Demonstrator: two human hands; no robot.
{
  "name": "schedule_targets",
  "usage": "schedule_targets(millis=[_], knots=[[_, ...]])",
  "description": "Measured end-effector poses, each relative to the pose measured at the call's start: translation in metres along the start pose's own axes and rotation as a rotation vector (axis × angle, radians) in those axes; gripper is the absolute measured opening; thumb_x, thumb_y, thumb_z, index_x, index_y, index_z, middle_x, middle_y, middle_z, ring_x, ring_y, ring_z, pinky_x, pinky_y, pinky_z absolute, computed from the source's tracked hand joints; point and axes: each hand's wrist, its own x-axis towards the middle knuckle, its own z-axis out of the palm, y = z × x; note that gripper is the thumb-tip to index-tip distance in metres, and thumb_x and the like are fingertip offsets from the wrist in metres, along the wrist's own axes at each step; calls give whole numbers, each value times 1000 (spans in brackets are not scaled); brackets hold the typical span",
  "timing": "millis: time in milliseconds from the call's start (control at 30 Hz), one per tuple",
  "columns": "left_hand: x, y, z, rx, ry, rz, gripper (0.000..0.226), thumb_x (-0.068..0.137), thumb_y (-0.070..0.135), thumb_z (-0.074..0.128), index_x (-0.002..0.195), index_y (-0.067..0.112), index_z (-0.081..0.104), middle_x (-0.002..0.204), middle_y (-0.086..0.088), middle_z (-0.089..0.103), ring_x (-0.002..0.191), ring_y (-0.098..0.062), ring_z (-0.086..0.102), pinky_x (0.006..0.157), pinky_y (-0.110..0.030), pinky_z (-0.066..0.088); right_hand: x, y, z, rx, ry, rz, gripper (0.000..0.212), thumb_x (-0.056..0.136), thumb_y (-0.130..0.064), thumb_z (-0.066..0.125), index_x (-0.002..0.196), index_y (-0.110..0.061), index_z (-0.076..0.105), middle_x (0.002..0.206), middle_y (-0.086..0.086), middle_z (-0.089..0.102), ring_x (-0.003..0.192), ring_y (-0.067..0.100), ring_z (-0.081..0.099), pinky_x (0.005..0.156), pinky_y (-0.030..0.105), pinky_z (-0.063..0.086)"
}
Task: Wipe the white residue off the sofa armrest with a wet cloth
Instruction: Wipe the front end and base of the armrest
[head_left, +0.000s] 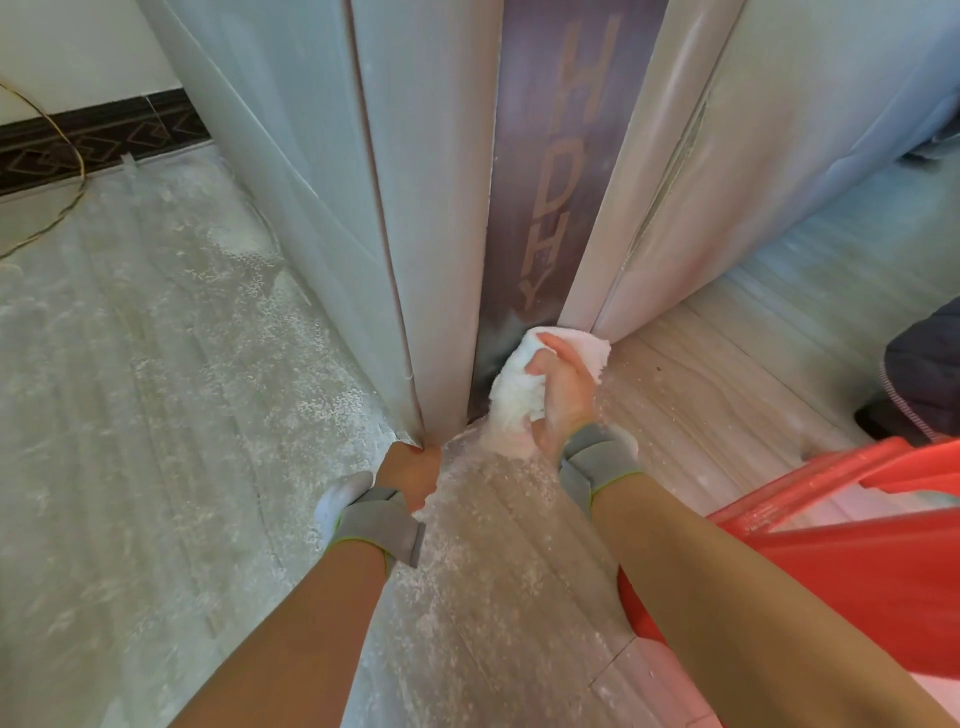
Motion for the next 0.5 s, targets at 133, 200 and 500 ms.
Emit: schedule_targets(millis=[133, 200, 500], knots=[[-2, 0, 1, 17, 11, 18, 36, 96, 17, 44, 61, 13, 36, 88, -14, 41, 55, -19, 41, 53, -23, 28, -25, 22, 11, -278, -108, -148, 23, 66, -2, 58, 73, -24, 62, 108, 6, 54, 85, 12, 50, 79, 25, 43], [-3, 1, 0, 27, -9, 14, 36, 96, 16, 43, 61, 14, 36, 85, -14, 40, 55, -19, 38, 53, -24, 25, -25, 30, 11, -377, -138, -193, 27, 77, 1, 54, 76, -25, 61, 117, 11, 54, 92, 17, 50, 86, 28, 42], [-17, -2, -13, 160, -34, -26, 18, 92, 5, 39, 76, 9, 45, 77, -11, 47, 65, -22, 46, 58, -24, 32, -19, 41, 13, -522, -186, 204, 20, 79, -29, 48, 62, -18, 45, 61, 4, 42, 55, 19, 42, 50, 28, 32]])
